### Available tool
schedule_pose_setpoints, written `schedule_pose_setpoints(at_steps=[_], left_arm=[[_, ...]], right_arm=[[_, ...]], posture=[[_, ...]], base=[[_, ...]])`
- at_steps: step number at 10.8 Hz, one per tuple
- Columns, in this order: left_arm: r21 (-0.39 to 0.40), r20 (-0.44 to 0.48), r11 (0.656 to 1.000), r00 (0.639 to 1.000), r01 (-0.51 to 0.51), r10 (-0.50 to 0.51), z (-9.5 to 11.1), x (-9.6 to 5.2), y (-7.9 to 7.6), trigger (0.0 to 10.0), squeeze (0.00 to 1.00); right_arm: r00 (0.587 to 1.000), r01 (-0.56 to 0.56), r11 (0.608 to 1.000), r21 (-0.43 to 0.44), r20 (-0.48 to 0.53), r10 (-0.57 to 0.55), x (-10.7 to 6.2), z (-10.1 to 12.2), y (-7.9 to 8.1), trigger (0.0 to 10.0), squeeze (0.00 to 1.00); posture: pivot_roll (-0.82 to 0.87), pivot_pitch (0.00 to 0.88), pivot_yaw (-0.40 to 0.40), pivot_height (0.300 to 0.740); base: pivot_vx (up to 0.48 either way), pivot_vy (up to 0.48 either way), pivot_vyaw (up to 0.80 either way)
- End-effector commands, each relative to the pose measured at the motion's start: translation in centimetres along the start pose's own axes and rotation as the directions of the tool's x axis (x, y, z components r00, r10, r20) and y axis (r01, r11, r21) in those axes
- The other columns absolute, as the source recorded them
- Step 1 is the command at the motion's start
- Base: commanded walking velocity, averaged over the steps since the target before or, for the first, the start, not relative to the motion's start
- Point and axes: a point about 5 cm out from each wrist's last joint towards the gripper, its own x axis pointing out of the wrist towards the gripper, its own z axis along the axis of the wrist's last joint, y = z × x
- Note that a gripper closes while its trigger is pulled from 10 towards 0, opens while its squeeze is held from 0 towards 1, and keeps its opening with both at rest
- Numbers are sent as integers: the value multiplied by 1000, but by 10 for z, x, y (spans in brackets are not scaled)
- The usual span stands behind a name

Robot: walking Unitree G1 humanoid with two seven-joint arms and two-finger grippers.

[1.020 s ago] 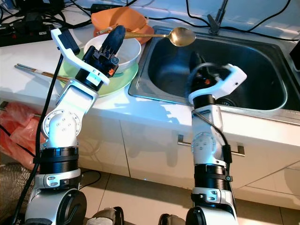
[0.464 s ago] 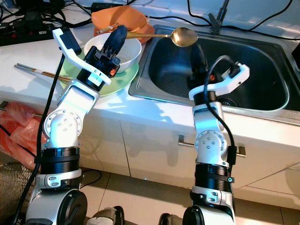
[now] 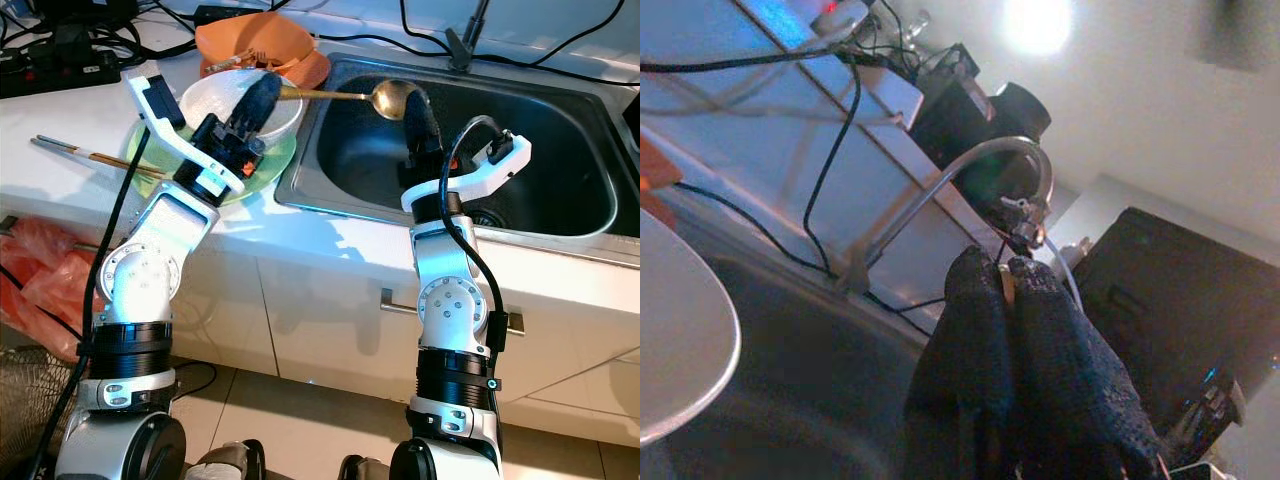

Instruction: Kitchen organization

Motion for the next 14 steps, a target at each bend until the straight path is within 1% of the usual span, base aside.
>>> schedule_pose_setpoints(at_steps=[1, 4, 5, 6, 10, 11, 14], left_arm=[[1, -30, 1000, 999, 15, -15, -7, 1, -3, 10000, 0], [-13, -29, 999, 999, 32, -33, -9, 2, -6, 10000, 0], [-4, -25, 1000, 999, 24, -25, -8, 2, -5, 10000, 0], [19, 5, 1000, 1000, -3, 3, -1, 1, -1, 10000, 0], [19, 20, 1000, 1000, 0, 0, 2, 1, -2, 10000, 0], [19, 22, 1000, 1000, 0, 0, 2, 1, -2, 10000, 0], [21, 44, 1000, 999, 0, 0, 5, 1, -2, 10000, 0]], right_arm=[[1000, -8, 1000, 1, 18, 8, 1, 5, 2, 10000, 0], [1000, 12, 1000, 2, 10, -12, 0, 3, -3, 10000, 0], [1000, 18, 1000, 4, 10, -18, -1, 3, -3, 10000, 0], [1000, 22, 1000, 4, 15, -22, -2, 4, -5, 10000, 0], [999, 31, 999, -6, 15, -31, -4, 4, -7, 10000, 0], [999, 42, 999, -10, 14, -41, -4, 3, -9, 10000, 1000], [999, 53, 999, -9, 9, -53, -5, 2, -12, 10000, 1000]], posture=[[117, 125, -37, 740], [126, 134, -42, 740], [127, 136, -42, 740], [126, 137, -41, 740], [124, 138, -39, 740], [126, 138, -39, 740], [126, 139, -40, 740]], base=[[0, 0, 0], [0, 0, 0], [0, 0, 0], [0, 0, 0], [0, 0, 0], [0, 0, 0], [0, 0, 0]])
